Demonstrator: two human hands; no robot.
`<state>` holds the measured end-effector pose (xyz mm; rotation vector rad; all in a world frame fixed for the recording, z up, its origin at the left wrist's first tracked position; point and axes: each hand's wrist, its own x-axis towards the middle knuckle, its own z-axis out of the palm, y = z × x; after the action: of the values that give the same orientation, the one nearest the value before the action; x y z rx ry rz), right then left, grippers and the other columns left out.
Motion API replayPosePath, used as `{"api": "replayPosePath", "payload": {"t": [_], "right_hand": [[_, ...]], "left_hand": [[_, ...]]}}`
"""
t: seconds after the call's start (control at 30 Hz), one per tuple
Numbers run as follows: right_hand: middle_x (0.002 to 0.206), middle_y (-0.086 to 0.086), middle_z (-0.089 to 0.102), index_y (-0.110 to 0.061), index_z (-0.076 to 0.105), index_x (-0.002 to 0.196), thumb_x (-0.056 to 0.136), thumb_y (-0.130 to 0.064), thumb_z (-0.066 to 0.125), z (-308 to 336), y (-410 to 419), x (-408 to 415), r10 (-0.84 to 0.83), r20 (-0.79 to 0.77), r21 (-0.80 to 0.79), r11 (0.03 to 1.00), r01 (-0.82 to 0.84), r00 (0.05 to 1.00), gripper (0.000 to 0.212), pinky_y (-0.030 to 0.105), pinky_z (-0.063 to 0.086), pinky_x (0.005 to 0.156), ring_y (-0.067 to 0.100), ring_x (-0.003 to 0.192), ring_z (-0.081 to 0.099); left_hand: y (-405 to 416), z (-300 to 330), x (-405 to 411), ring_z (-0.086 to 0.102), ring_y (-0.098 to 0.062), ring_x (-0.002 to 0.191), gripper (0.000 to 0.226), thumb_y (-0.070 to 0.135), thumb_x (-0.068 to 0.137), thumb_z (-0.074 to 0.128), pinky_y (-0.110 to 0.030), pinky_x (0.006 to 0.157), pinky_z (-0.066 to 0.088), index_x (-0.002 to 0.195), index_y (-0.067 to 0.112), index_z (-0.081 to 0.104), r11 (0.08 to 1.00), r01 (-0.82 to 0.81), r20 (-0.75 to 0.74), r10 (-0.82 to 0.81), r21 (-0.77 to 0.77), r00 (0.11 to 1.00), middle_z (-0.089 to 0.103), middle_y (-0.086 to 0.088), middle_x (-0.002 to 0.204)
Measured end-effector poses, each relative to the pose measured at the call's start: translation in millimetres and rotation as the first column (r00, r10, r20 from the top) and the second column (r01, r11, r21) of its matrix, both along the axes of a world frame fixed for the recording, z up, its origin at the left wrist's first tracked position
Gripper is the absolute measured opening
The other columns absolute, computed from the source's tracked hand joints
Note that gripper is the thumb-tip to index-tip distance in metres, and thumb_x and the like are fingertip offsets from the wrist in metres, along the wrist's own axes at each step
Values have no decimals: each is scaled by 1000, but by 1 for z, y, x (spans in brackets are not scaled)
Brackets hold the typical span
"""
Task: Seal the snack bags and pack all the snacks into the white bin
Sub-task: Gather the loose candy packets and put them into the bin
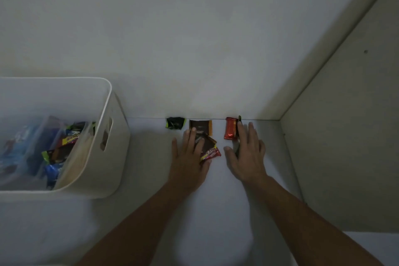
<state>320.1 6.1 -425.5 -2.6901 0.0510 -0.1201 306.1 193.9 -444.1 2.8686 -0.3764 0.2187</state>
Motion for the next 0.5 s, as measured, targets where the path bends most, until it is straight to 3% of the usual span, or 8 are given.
{"api": "replayPosePath", "payload": {"t": [0.1,0.2,0.33,0.43,0.5], "right_hand": [[159,4,13,-32,15,150,90,-50,46,-2,6,16,53,32,-27,998,-52,998,69,55,15,114,26,146,14],[152,6,30,-34,33,142,89,-53,47,-5,14,21,91,100,-94,992,-82,991,58,55,21,111,27,140,27],[140,8,41,-38,38,139,86,-62,43,-6,26,28,156,123,-198,972,-130,980,59,59,27,104,31,133,36],[144,9,37,-43,32,142,85,-70,36,-5,37,33,171,86,-294,946,-139,982,64,62,28,101,34,131,36],[141,9,40,-43,37,138,83,-73,35,-2,42,37,166,97,-334,934,-125,981,62,57,32,97,34,124,41]], "left_hand": [[19,-3,3,15,-32,147,52,47,82,52,-55,117,11,119,11,52,993,-73,84,81,-97,993,27,-16,155],[32,1,12,19,-32,146,48,46,79,56,-55,116,16,110,9,57,979,-149,132,167,-138,977,33,-15,153],[50,6,29,20,-35,145,60,48,77,56,-56,115,18,125,12,53,978,-155,121,172,-140,978,31,-14,154],[60,10,42,17,-37,145,76,48,75,53,-58,111,22,144,21,35,991,-89,63,96,-100,993,19,-12,158],[63,9,48,16,-36,146,77,48,77,51,-58,111,22,148,26,30,996,-53,9,54,-73,998,13,-11,160]]}}
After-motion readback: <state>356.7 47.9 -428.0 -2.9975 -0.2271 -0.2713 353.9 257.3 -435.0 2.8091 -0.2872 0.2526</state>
